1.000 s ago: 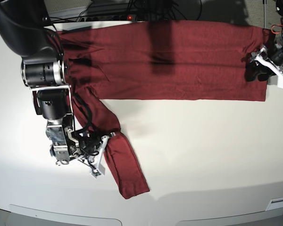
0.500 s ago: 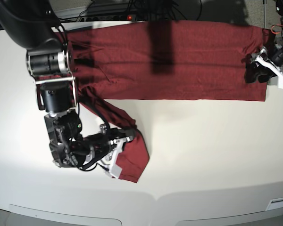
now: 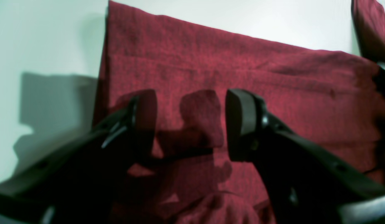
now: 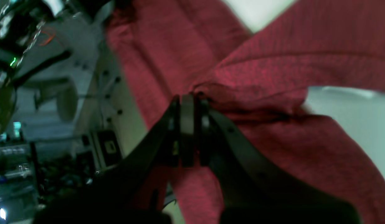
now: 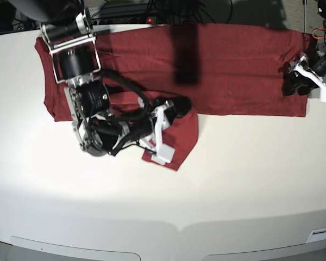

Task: Fold the T-shirt properly
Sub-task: 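Fold the held sleeve across the shirt body with the right gripper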

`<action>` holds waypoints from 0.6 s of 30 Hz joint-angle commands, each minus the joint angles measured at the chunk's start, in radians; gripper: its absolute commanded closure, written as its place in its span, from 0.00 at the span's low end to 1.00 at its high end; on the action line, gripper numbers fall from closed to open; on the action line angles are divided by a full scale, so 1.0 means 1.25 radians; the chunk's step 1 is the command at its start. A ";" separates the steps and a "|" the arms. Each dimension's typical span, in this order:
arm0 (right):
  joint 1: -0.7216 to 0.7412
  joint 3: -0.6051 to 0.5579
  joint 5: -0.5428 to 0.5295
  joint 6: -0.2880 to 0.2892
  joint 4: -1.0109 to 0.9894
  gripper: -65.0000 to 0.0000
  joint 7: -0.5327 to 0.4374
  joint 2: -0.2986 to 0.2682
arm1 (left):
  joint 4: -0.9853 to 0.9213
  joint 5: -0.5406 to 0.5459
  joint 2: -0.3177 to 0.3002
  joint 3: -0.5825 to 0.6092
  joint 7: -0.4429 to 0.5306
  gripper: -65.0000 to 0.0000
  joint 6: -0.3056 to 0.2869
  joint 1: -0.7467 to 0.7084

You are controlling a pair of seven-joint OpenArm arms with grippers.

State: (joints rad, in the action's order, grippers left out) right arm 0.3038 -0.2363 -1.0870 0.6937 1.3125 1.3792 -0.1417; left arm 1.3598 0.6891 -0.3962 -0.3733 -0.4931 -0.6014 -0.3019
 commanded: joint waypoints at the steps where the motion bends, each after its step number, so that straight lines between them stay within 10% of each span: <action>1: 0.006 0.000 -0.023 0.004 0.032 1.00 -0.005 0.000 | 0.013 0.014 -0.016 -0.006 0.018 0.48 -0.003 0.005; 18: -0.103 -0.031 -0.055 0.004 0.099 0.95 -0.007 0.035 | 0.013 0.014 -0.015 -0.006 0.017 0.48 -0.004 0.004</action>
State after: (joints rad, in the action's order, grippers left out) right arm 0.1562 -0.2768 -1.1255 0.6937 1.4158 1.3811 -0.1020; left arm 1.3598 0.6895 -0.3962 -0.3733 -0.4942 -0.6014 -0.3019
